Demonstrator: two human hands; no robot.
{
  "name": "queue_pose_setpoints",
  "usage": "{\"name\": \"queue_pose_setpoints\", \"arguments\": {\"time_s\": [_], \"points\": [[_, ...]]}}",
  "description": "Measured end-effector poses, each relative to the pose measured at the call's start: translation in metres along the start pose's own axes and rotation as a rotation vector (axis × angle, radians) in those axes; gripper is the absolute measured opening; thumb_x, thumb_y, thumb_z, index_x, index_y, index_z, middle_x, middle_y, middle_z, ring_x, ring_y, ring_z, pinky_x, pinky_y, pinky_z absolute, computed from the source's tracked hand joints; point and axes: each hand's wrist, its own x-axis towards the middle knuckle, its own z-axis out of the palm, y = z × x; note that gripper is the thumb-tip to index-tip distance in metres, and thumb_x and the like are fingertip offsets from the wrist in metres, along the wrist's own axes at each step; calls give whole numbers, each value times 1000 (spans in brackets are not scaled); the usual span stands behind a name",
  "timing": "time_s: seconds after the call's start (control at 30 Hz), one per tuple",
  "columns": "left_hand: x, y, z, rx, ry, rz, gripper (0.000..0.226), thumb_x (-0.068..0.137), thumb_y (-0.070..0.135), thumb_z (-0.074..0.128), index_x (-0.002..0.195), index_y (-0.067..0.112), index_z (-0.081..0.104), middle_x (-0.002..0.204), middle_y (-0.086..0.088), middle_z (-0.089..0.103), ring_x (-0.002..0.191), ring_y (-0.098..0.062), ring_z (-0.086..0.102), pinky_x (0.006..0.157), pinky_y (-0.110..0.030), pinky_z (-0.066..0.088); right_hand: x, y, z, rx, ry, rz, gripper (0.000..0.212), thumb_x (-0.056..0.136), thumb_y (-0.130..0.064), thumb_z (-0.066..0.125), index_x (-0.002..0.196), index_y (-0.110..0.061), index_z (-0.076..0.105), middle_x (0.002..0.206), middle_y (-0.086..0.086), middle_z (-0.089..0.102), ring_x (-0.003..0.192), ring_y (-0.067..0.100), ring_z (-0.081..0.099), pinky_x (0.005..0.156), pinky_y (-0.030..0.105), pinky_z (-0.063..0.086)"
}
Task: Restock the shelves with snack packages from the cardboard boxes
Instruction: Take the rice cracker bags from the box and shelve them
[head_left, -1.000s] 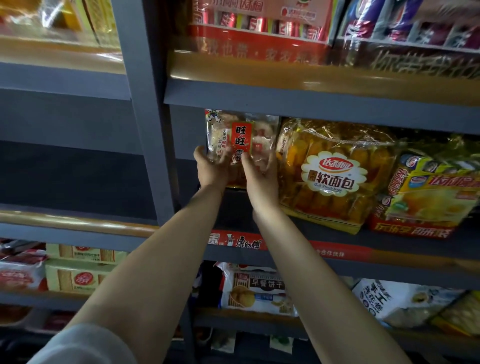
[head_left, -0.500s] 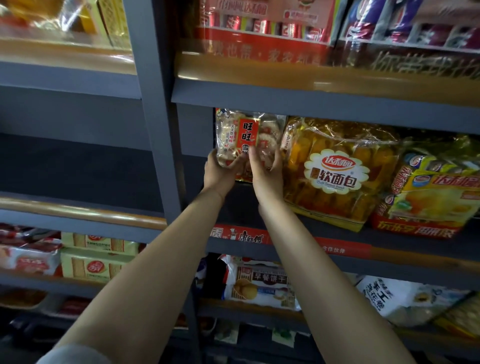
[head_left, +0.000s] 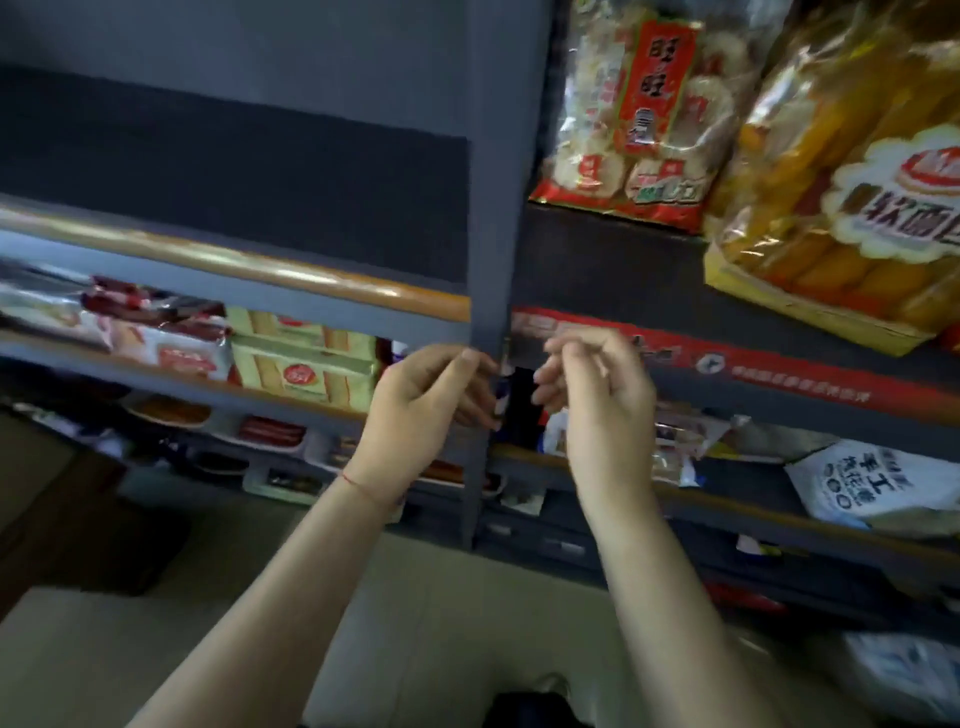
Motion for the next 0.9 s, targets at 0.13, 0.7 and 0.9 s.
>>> {"name": "queue_pose_setpoints", "arguments": {"time_s": [0.13,0.7,0.9], "points": [[-31,-77,-116,12,178,-199,32,105,14,53,76,13,67,59,-2,60,49,-7,56,50,-19,44,-49,56,106,-312,-264,197,23,101,-14,50,83,-22,63,71,5,64,66,20,60,67,41,51],[-148,-200,-634,-253,673,-491,30,105,19,52,86,8,72,68,-3,65,56,-13,56,56,-25,47,-198,73,617,-453,-961,334,23,101,-18,50,86,-14,67,76,4,65,64,13,62,58,26,49],[-118,-237,-765,-122,761,-574,27,103,15,54,86,9,73,65,-1,66,54,-10,60,54,-23,49,-191,104,789,-376,-1008,315,22,100,-14,50,85,-13,66,73,7,64,63,20,61,60,29,49]]}}
